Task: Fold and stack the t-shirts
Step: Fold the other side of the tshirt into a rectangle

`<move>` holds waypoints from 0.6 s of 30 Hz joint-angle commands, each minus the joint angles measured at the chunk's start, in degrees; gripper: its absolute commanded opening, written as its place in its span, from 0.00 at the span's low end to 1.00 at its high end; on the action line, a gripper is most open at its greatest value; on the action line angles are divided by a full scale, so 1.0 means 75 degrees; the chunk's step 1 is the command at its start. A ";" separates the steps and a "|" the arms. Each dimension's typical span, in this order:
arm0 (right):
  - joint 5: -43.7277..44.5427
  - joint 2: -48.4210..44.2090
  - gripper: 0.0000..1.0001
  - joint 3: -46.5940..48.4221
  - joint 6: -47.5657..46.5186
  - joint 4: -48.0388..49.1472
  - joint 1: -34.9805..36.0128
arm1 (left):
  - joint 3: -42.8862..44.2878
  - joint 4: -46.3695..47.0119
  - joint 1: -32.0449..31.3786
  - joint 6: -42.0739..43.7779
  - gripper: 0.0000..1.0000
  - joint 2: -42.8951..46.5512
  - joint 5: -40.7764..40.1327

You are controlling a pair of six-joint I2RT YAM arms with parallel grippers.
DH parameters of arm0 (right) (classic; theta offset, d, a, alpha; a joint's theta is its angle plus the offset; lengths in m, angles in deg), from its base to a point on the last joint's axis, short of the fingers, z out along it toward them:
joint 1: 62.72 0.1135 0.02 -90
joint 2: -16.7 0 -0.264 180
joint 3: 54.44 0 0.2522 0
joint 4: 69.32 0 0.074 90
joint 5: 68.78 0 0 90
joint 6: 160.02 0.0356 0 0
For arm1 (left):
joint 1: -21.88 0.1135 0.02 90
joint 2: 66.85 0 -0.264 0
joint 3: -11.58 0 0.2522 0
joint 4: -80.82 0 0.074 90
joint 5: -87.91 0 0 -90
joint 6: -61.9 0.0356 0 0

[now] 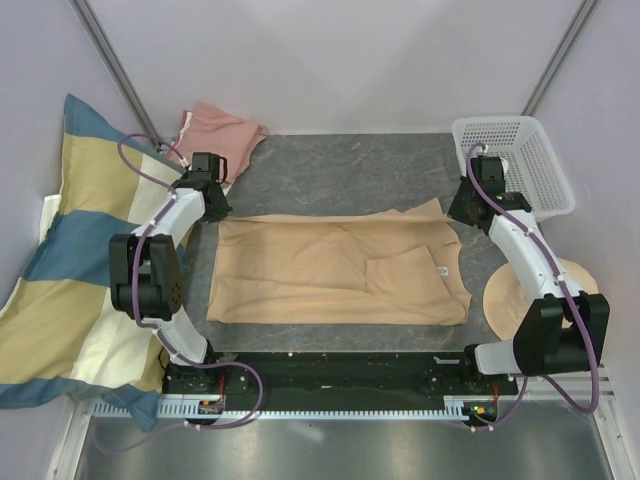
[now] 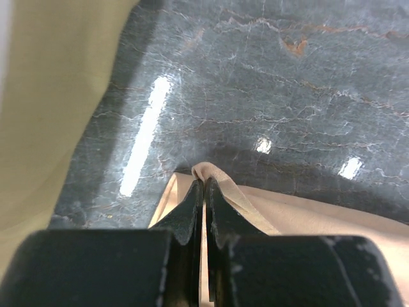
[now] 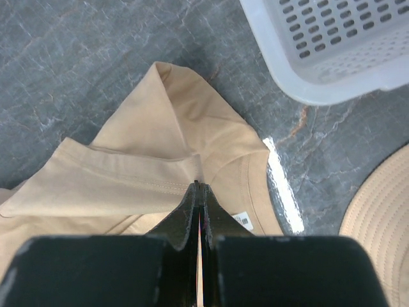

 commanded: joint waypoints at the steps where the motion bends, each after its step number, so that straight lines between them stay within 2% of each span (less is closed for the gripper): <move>1: 0.0296 -0.0539 0.00 -0.0163 0.0095 -0.0294 -0.0101 | 0.0076 -0.0067 0.0099 0.0029 0.02 0.0534 -0.0450; 18: -0.0325 -0.2192 0.01 -0.0924 0.0446 -0.1162 -0.0101 | -0.0814 -0.0208 0.0099 -0.0123 0.02 0.1530 -0.0298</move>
